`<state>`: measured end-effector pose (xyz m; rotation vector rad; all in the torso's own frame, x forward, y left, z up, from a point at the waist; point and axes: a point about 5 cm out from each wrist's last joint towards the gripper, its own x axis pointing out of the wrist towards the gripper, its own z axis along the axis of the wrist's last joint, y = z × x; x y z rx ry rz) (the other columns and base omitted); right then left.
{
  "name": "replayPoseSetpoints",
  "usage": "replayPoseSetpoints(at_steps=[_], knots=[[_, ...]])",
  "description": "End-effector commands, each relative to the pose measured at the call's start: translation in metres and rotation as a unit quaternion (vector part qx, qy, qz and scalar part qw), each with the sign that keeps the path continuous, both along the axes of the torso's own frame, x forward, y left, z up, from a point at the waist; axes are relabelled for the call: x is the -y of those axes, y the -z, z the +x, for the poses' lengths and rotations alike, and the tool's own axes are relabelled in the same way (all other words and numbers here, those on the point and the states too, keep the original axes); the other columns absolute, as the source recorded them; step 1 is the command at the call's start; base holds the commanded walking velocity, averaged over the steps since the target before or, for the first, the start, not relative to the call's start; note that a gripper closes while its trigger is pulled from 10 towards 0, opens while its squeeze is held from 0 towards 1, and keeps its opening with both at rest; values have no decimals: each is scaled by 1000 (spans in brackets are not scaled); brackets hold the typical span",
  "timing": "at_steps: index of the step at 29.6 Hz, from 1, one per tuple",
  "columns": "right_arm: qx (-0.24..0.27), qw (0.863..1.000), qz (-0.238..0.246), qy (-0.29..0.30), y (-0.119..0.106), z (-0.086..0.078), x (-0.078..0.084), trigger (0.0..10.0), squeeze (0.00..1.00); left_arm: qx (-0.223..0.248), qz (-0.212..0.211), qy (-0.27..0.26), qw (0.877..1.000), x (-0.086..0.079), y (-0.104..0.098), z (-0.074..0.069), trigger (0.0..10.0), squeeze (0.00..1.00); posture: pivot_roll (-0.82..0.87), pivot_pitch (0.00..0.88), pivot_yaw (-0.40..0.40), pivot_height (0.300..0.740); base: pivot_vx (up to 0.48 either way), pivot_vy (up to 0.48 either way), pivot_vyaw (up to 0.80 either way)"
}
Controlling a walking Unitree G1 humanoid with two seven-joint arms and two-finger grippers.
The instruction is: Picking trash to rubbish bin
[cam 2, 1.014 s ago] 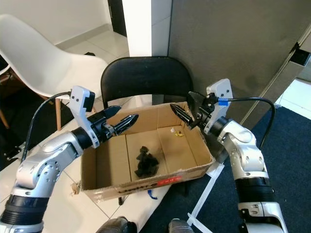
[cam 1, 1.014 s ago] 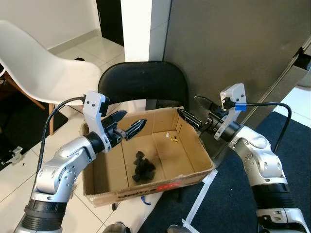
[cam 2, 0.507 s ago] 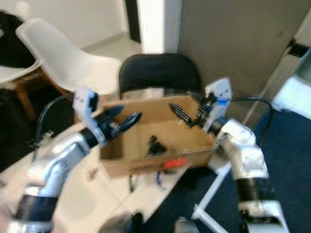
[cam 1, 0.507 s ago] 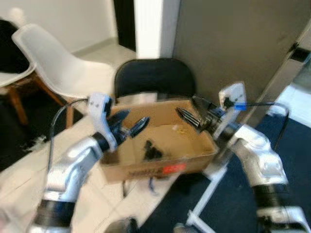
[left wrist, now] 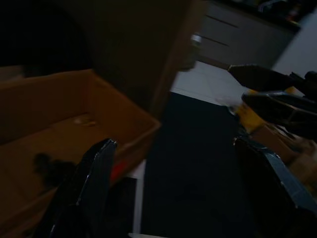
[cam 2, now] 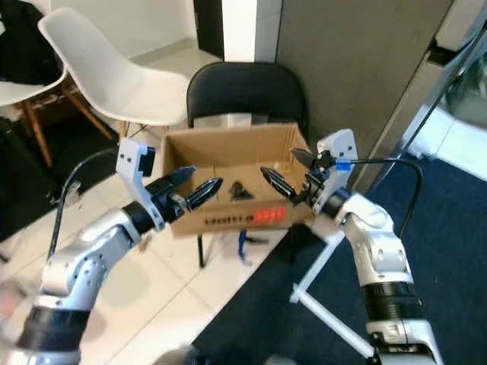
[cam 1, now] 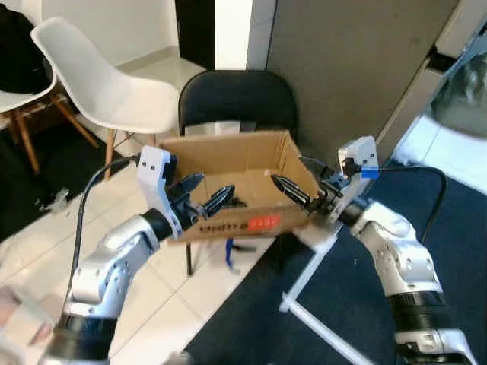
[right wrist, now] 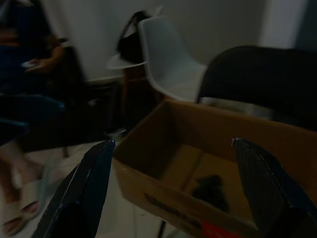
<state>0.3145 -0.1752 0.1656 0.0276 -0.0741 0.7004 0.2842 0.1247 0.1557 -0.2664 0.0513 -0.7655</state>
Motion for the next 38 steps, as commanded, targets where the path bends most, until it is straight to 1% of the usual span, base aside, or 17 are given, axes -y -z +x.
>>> replayPoseSetpoints(at_steps=[1, 25, 38], knots=[[4, 1000, -8, -3, 0, -1, -1, 10000, 0, 1, 5, 3, 1000, 1, 1, 1, 10000, 0, -49, 0, -18, 740, -394, 0, 0], [8, 1000, -18, -10, 1, -1, -5, 10000, 0, 5, 3, 15, 1000, 7, 2, 3, 10000, 0, -59, 0, -19, 740, -399, 0, 0], [8, 1000, -19, -11, 2, -1, -6, 10000, 0, 7, 4, 17, 1000, 7, 2, 2, 10000, 0, -49, 0, -21, 740, -402, 0, 0]])
